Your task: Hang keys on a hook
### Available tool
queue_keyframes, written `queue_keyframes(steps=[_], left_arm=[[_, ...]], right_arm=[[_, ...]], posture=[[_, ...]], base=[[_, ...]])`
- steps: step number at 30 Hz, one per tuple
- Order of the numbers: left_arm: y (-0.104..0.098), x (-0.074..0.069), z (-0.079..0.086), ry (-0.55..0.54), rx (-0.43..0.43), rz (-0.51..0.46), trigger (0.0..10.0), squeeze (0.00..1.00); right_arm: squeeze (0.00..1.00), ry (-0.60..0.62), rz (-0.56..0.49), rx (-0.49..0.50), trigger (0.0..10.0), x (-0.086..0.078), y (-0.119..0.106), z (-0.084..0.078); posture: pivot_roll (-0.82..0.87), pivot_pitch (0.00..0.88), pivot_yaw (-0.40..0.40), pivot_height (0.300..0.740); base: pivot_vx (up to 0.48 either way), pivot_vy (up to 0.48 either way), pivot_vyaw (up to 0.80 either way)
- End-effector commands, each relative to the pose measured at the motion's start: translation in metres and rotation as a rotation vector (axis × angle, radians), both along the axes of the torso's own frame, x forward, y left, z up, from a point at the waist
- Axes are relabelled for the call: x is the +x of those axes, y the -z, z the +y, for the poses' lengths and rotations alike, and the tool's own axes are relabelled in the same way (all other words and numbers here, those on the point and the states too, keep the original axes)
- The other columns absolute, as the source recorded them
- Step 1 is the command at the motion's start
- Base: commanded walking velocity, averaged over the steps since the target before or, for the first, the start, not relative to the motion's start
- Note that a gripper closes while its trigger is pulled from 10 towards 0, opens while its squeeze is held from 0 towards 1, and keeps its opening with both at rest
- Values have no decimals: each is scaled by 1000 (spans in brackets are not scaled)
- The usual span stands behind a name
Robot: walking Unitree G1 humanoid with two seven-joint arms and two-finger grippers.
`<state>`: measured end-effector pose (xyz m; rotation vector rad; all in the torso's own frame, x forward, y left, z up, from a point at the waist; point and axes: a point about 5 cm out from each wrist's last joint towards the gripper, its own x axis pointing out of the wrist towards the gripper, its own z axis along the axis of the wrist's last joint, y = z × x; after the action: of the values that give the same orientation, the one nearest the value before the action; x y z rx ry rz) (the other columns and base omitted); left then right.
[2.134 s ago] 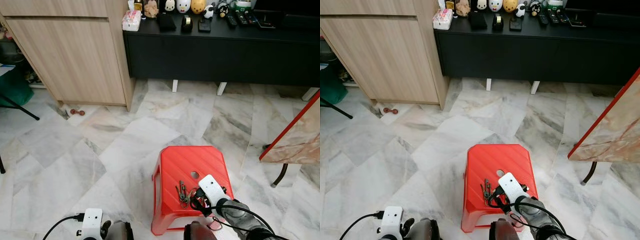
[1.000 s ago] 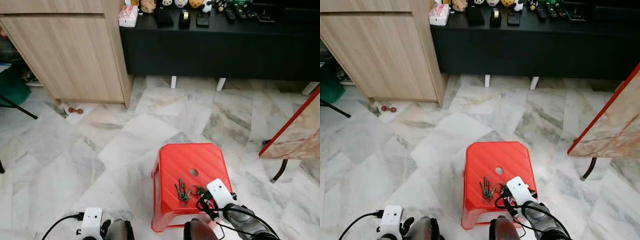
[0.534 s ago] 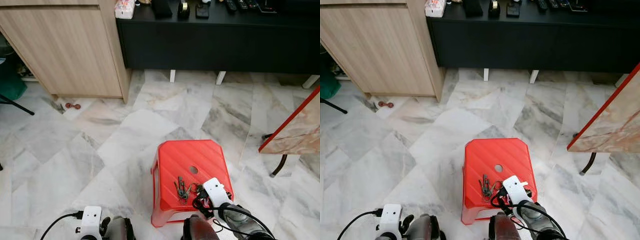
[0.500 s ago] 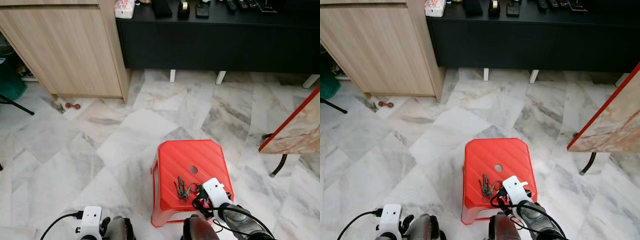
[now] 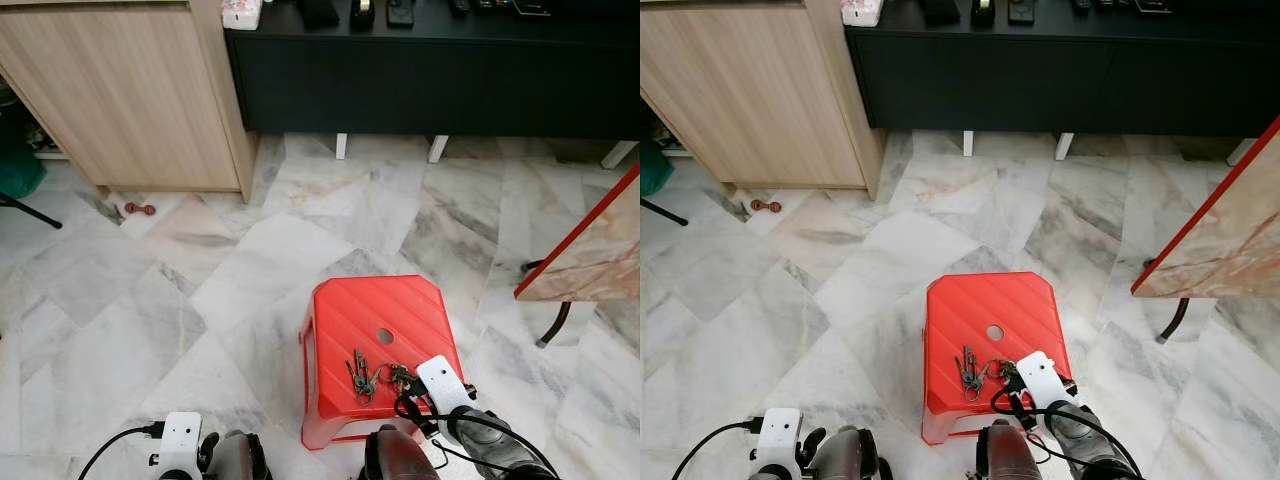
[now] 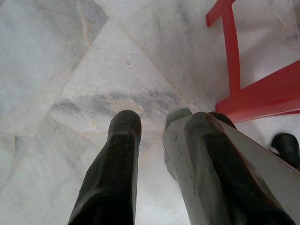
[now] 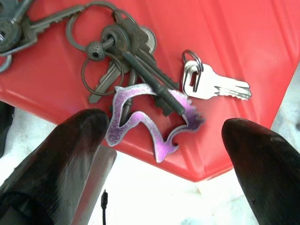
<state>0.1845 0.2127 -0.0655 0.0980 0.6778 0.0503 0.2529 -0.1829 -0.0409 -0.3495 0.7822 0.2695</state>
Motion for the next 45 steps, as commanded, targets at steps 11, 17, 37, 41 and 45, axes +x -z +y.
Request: queue_keyframes(steps=[11,17,37,41,45], left_arm=[[39,-81,-11,15,-30,315,10000,0],[38,-80,-10,15,-30,313,10000,0],[38,-74,-11,13,-31,305,10000,0],[37,-72,-12,15,-34,304,10000,0],[37,-73,-12,15,-34,304,10000,0]], right_arm=[[0,25,82,6,2902,-20,15,0],[0,10,70,8,0,-18,14,5],[0,-38,-40,47,10000,4,-2,17],[0,-55,-32,54,10000,4,-2,21],[0,-63,-23,55,10000,3,-1,21]], posture=[[29,305,-70,652],[30,303,-67,652],[26,283,-70,652],[27,280,-71,652],[29,275,-73,652]], base=[[0,0,0],[0,0,0],[0,0,0],[0,0,0],[0,0,0]])
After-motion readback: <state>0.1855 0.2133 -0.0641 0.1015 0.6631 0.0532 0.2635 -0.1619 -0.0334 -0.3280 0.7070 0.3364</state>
